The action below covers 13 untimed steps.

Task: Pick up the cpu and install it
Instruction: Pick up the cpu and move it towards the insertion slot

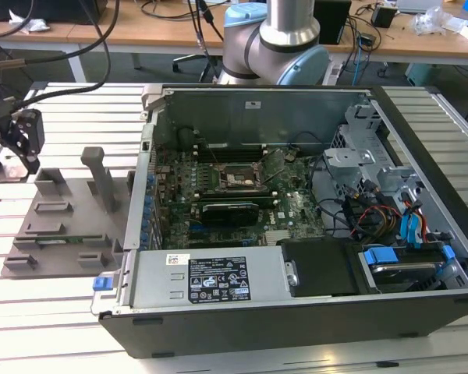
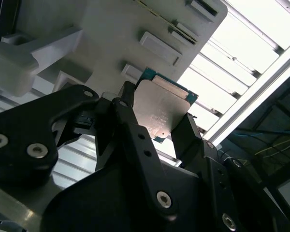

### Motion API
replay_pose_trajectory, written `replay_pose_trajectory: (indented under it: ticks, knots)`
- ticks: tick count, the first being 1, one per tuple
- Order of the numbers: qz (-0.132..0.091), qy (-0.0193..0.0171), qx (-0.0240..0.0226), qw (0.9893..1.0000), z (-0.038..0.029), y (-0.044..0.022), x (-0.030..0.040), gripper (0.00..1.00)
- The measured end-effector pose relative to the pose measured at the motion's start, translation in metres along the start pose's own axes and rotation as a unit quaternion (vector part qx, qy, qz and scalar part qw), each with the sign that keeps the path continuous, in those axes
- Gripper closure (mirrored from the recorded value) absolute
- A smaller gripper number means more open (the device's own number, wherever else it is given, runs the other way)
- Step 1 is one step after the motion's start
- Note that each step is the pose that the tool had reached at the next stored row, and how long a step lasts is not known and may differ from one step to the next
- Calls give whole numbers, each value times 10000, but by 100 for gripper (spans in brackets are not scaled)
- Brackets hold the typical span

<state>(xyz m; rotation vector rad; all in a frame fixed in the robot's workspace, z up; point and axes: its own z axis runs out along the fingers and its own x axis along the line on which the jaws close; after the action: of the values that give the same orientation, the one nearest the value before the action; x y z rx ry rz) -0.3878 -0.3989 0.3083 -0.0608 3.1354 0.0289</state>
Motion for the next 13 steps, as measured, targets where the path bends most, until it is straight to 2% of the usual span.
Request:
replay_pose_trajectory:
  ticks: [13]
  knots:
    - [0, 0, 0, 10000, -96, 2, -1, 45]
